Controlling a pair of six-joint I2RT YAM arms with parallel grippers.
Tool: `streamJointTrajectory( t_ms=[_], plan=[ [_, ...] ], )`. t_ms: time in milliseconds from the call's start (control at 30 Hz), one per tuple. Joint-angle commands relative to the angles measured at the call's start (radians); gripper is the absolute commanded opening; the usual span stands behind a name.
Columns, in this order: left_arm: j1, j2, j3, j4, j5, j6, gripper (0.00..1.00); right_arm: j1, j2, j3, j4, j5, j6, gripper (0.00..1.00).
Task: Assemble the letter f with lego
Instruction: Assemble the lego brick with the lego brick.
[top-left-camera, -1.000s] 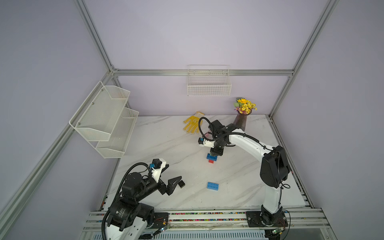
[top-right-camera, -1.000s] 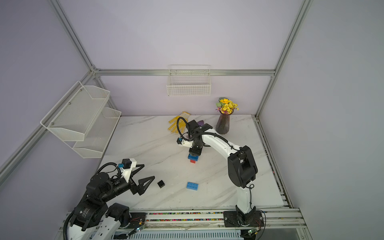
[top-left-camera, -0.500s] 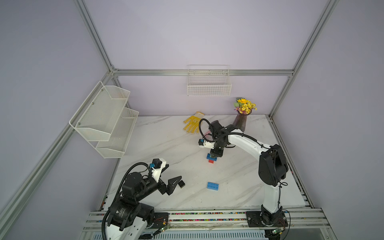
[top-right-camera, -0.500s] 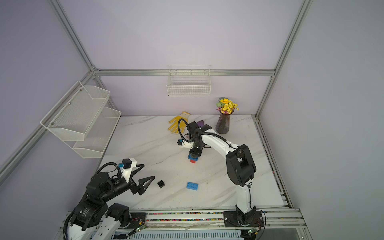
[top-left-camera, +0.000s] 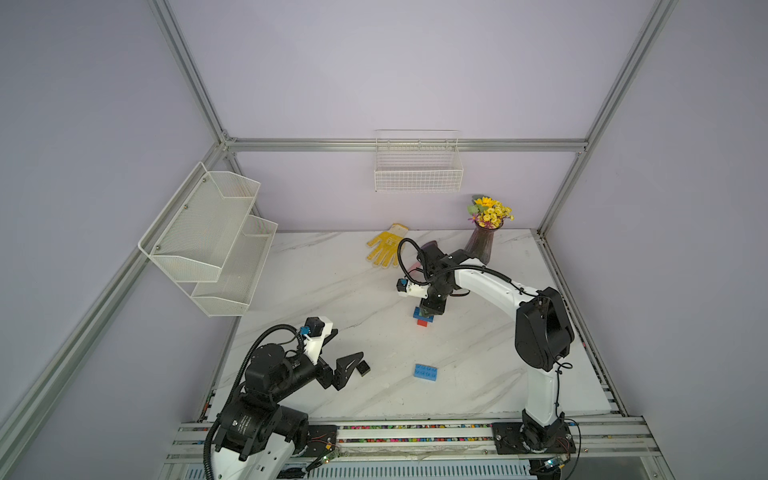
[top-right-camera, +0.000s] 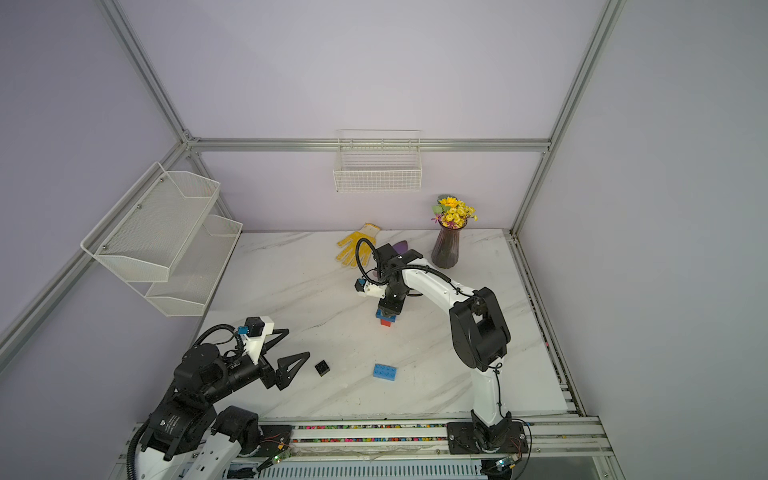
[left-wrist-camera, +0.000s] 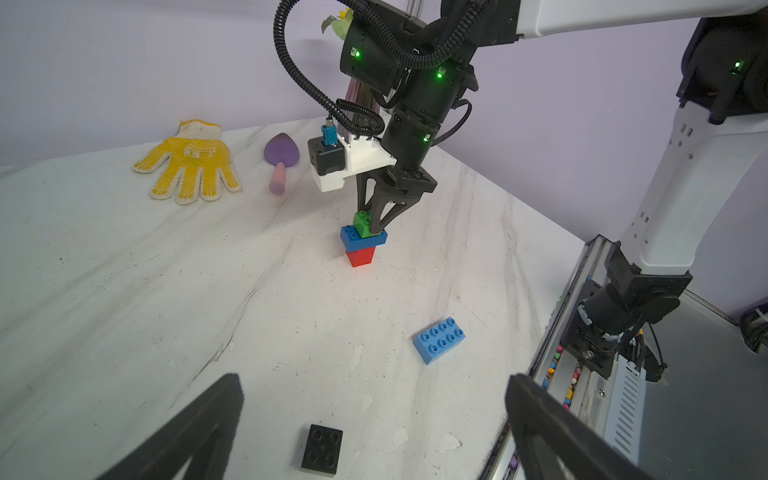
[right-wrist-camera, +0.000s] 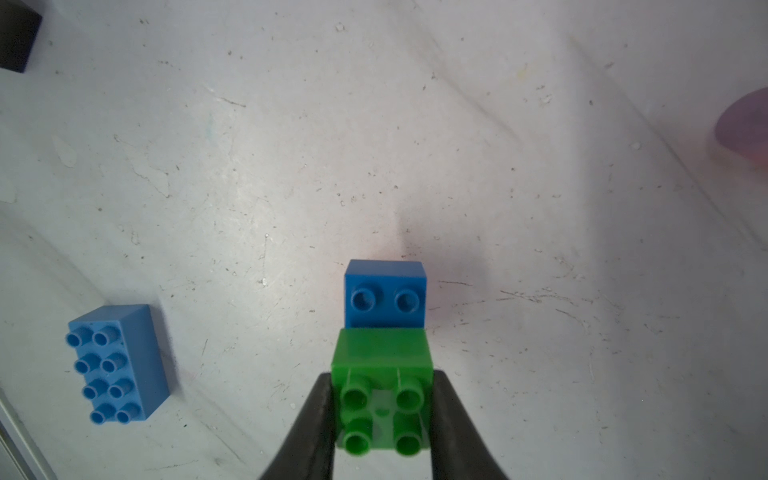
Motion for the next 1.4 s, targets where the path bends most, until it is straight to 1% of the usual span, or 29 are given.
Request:
streamJointTrajectory(
  t_ms=[0,400,600,800,900,1000,1067,1133,1267,1367],
  plan=[
    [-0.005,0.008,0.003,0.020,0.000,-0.004,1.00,-0.004,0.047,0.000,-0.004,0.021,0.008,0.03],
    [-0.005,0.009,0.003,0.020,-0.004,-0.006,1.00,-0.003,0.073,0.003,-0.019,0.045,0.007,0.03],
    [-0.005,0.013,0.003,0.020,-0.005,-0.006,1.00,0.018,0.100,0.003,-0.031,0.083,0.007,0.03],
    [-0.005,0.009,0.003,0.020,-0.006,-0.007,1.00,0.033,0.136,0.016,-0.045,0.082,0.011,0.03],
    [-0.005,0.009,0.003,0.019,-0.007,-0.007,1.00,0.033,0.119,0.016,-0.046,0.076,0.016,0.04],
    [-0.005,0.011,0.003,0.020,-0.007,-0.007,1.00,0.033,0.090,0.013,-0.046,0.072,0.017,0.09],
    [-0.005,0.013,0.002,0.020,-0.007,-0.007,1.00,0.033,0.072,0.012,-0.044,0.069,0.019,0.15],
    [-0.005,0.015,0.002,0.019,-0.006,-0.007,1.00,0.031,0.056,0.015,-0.044,0.063,0.021,0.20],
    [-0.005,0.015,0.002,0.020,-0.005,-0.007,1.00,0.030,0.029,0.028,-0.043,0.063,0.023,0.31],
    [-0.005,0.013,0.003,0.020,-0.005,-0.007,1.00,0.024,0.009,0.036,-0.037,0.048,0.022,0.35]
  ],
)
